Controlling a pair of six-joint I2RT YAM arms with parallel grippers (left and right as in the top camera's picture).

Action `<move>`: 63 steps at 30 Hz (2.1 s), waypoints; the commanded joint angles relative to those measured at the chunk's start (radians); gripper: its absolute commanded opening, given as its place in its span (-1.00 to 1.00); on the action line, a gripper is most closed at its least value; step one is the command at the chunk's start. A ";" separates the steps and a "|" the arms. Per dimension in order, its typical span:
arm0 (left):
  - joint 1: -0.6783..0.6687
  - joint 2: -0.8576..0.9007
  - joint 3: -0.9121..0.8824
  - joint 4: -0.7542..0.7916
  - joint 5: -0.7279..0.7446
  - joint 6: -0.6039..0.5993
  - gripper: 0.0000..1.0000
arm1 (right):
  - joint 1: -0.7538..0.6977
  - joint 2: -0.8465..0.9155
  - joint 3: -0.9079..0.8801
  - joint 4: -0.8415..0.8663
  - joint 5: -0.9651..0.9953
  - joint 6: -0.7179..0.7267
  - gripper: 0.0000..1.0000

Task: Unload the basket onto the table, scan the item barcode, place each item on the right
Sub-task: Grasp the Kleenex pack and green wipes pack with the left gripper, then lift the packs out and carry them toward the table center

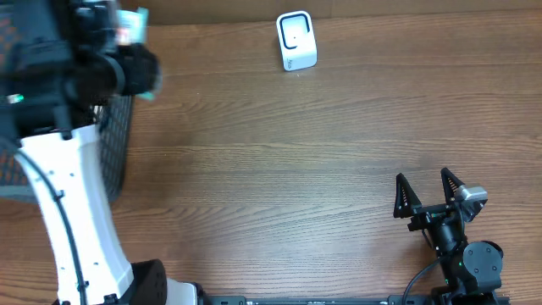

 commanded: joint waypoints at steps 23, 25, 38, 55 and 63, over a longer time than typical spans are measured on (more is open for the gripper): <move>-0.794 0.095 -0.896 0.677 -0.173 -0.330 -0.29 | -0.005 -0.002 -0.010 0.003 0.006 0.003 1.00; -0.824 0.135 -0.897 0.681 -0.184 -0.328 -0.25 | -0.005 -0.002 -0.010 0.003 0.006 0.003 1.00; -0.846 0.232 -0.897 0.711 -0.138 -0.328 0.57 | -0.005 -0.002 -0.010 0.003 0.006 0.003 1.00; -0.831 0.109 -0.798 0.642 -0.091 -0.318 0.99 | -0.005 -0.002 -0.010 0.003 0.006 0.003 1.00; -0.819 0.060 -0.787 0.578 -0.097 -0.274 0.99 | -0.005 -0.002 -0.010 0.003 0.006 0.003 1.00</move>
